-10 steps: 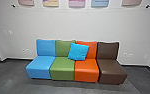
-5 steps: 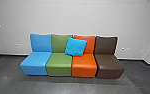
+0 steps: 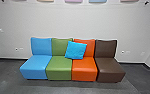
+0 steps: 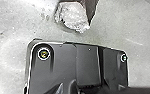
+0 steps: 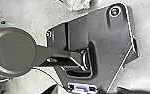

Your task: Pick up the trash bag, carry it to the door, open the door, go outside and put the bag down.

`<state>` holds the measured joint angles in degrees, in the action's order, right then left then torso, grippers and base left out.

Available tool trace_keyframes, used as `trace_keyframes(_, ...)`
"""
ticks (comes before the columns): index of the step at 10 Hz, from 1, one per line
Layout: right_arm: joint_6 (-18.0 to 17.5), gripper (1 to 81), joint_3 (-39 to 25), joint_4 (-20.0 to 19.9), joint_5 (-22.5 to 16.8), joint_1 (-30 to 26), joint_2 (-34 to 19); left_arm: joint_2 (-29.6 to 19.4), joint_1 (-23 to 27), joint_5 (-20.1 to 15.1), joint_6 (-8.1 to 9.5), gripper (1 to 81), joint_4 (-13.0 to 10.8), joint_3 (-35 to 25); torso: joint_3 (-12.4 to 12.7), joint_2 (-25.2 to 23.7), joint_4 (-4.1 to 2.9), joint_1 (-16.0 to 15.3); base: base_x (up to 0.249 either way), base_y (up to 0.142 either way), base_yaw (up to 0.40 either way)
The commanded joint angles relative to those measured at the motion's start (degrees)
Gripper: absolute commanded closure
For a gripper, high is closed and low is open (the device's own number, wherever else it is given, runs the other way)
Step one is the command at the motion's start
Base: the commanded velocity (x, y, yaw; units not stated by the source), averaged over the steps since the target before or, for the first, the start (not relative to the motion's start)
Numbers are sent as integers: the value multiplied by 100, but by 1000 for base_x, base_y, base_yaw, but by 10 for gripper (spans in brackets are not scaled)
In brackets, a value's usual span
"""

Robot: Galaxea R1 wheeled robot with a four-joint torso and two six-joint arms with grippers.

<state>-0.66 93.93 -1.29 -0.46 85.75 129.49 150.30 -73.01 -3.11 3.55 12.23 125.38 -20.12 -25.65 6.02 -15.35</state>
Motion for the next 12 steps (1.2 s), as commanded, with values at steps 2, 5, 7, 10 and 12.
trace_keyframes(2, -4, 10, -324, -504, -86, -114, -562, -43, 651, -559, 41, 10, 122, 48, 0, -783, 0, -500, 0, 0, 0)
trace_keyframes(5, 13, 10, -1018, -495, -68, -158, -1063, -78, 1055, -981, 32, 10, 271, 75, 0, -1432, 0, -905, 0, 0, 0)
trace_keyframes(7, 13, 10, -1614, -451, -42, -351, -1545, -17, 1187, -1007, 32, 10, 254, 66, 0, -1874, 0, -1182, 0, 0, 0)
trace_keyframes(10, -75, 10, -1607, -547, -138, -1307, -1616, 89, 1267, -1007, 32, 10, 245, 74, 0, -2531, 0, -1594, 0, 0, 0)
trace_keyframes(12, -101, 10, -1580, -583, -252, -1801, -1634, 89, 1337, -1016, 32, 10, 263, 92, 0, -2953, 2, -1855, 0, 0, 0)
